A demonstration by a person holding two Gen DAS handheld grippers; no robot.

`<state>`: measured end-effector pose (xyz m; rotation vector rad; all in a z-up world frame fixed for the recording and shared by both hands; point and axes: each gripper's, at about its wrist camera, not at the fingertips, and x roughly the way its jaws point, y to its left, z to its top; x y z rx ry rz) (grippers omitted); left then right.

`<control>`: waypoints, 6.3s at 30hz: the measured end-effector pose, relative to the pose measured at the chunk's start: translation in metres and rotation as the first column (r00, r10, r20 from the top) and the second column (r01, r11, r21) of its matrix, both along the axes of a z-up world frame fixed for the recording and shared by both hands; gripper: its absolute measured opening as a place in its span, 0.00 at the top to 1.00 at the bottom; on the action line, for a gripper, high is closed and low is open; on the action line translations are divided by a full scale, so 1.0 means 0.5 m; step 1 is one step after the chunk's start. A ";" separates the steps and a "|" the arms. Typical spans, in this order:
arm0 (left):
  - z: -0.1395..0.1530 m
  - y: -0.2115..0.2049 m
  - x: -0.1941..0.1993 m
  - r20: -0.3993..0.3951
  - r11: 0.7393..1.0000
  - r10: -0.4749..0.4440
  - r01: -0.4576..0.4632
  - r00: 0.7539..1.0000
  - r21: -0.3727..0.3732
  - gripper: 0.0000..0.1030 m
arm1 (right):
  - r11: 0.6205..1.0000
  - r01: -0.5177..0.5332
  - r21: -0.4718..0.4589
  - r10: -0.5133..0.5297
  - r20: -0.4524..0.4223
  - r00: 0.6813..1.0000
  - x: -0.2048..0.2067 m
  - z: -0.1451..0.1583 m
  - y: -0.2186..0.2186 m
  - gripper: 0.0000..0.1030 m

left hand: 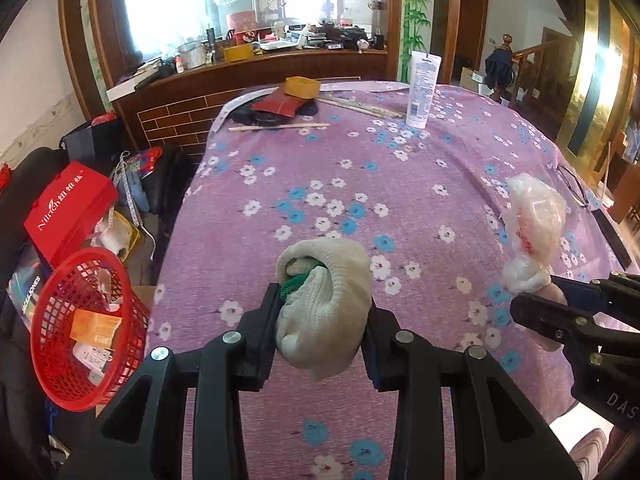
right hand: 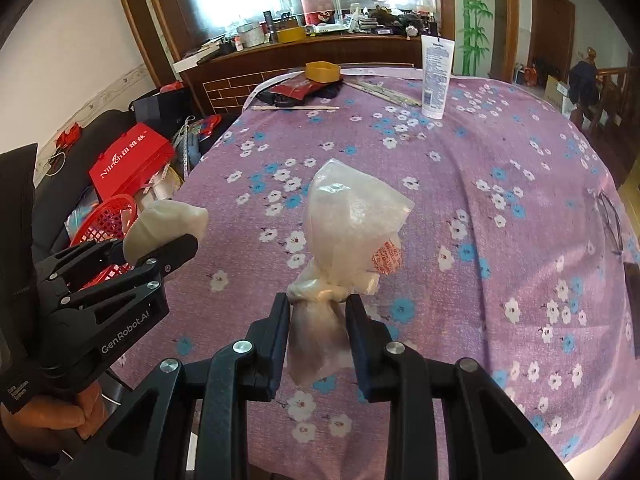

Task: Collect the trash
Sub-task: 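Lift the cloth bundle with left tool while right tool lifts the plastic bag, then carry both items over the red basket and open both tools to drop them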

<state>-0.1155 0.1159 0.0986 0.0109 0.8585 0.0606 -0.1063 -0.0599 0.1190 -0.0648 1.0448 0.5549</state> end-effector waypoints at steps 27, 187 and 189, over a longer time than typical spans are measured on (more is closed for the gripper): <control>0.022 -0.002 0.010 0.039 0.999 0.047 -0.046 0.998 -0.023 0.66 | 0.995 -0.060 -0.075 0.066 0.079 0.995 0.018 0.029 0.022 0.70; -0.010 0.522 -0.150 0.035 0.798 0.603 -0.602 0.797 -0.040 0.21 | 0.889 -0.453 -0.064 0.454 -0.002 0.891 0.028 0.030 0.590 0.37; 0.000 0.508 -0.162 0.047 0.774 0.632 -0.633 0.773 -0.005 0.16 | 0.894 -0.432 -0.119 0.440 0.058 0.896 0.016 0.039 0.562 0.33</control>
